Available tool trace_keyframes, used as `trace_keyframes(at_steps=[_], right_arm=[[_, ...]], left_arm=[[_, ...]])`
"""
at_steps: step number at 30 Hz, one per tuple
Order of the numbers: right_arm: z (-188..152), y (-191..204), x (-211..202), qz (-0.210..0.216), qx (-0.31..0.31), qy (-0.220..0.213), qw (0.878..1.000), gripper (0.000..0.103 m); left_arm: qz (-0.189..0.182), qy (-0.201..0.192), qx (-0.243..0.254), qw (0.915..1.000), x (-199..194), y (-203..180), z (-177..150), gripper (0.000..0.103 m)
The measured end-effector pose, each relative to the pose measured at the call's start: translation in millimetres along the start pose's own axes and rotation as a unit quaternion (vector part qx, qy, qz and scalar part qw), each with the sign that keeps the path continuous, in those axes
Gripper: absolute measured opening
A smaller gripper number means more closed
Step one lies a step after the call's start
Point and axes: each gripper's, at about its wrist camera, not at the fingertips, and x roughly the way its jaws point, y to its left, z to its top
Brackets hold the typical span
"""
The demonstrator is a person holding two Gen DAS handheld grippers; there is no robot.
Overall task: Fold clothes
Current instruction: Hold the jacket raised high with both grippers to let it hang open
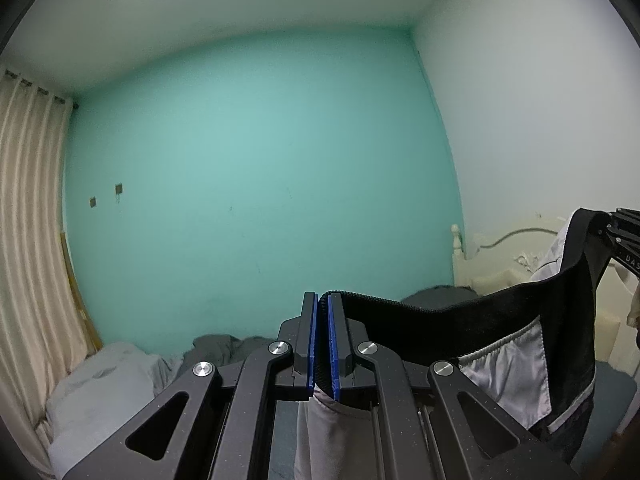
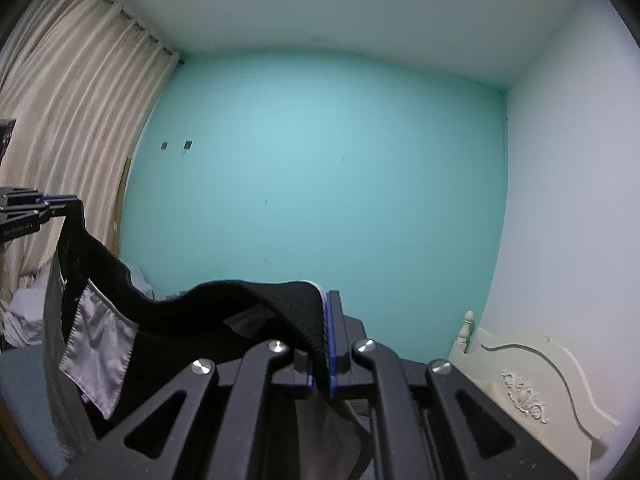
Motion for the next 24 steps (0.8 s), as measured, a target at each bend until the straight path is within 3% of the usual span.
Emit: trace_keyframes(at_steps=[9, 24], right_arm=[[-58.6, 1.5, 62.6, -0.010, -0.004, 0.086, 0.996, 0.004], [-240.0, 7.5, 256.5, -0.005, 0.009, 0.236, 0.972, 0.004]], left_arm=[[-0.024, 0.083, -0.011, 0.9962, 94.8, -22.4, -70.9, 0.006], [-0.036, 0.210, -0.037, 0.9763, 310.1, -28.9, -221.5, 0.006]])
